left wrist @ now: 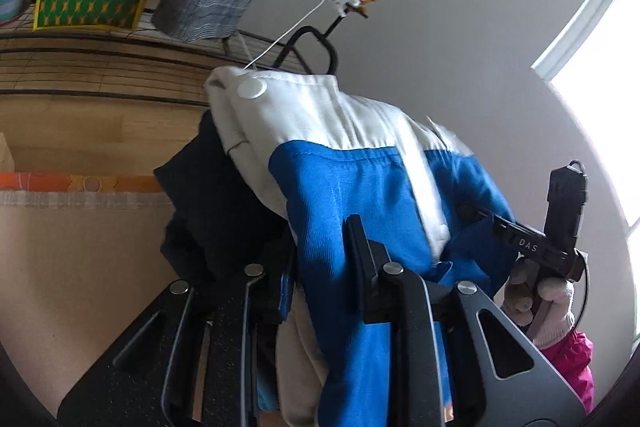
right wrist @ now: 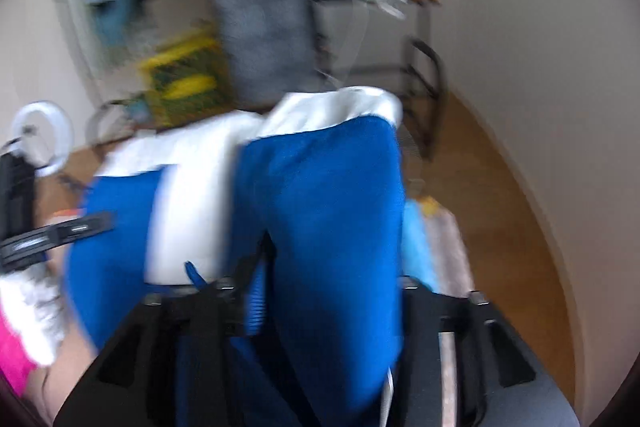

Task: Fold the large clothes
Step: 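Lift the bundle with both grippers and carry it toward the clothes stack, then lower the bundle onto the folded clothes stack and open both grippers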

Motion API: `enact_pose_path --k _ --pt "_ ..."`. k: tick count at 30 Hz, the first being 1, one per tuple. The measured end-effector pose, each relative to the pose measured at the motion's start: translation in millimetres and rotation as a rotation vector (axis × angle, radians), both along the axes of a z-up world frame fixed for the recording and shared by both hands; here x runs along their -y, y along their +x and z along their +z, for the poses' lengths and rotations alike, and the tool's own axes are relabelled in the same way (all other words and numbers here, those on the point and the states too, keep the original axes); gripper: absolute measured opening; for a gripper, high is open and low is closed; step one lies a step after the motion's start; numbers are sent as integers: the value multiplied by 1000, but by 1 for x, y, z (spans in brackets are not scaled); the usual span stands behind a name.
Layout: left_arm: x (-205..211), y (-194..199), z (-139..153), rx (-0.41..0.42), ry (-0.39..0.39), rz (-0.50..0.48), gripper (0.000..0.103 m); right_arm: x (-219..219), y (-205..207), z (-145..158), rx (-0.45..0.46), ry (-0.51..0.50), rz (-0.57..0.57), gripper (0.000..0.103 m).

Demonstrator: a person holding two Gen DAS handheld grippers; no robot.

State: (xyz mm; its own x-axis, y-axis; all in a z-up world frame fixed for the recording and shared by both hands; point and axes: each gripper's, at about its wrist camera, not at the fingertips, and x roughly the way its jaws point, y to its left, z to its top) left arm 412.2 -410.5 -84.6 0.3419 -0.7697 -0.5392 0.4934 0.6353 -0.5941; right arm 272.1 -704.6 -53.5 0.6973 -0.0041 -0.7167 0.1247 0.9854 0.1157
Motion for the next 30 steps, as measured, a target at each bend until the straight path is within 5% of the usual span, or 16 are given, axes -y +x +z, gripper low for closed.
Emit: enact_pose_path --k 3,9,14,20,30 --pt "0 4 -5 -21 -5 17 28 12 -1 -11 -2 16 -53 49" --pt "14 -2 -4 66 136 53 45 13 -1 -15 -26 -51 -90 52" --pt "5 -12 18 101 162 98 46 11 -4 -6 -43 -68 -138 52" --pt "-22 -43 58 151 143 85 46 14 -51 41 118 -32 -198 52" --pt "-74 -137 159 271 104 43 46 -30 -131 119 222 -42 -178 55"
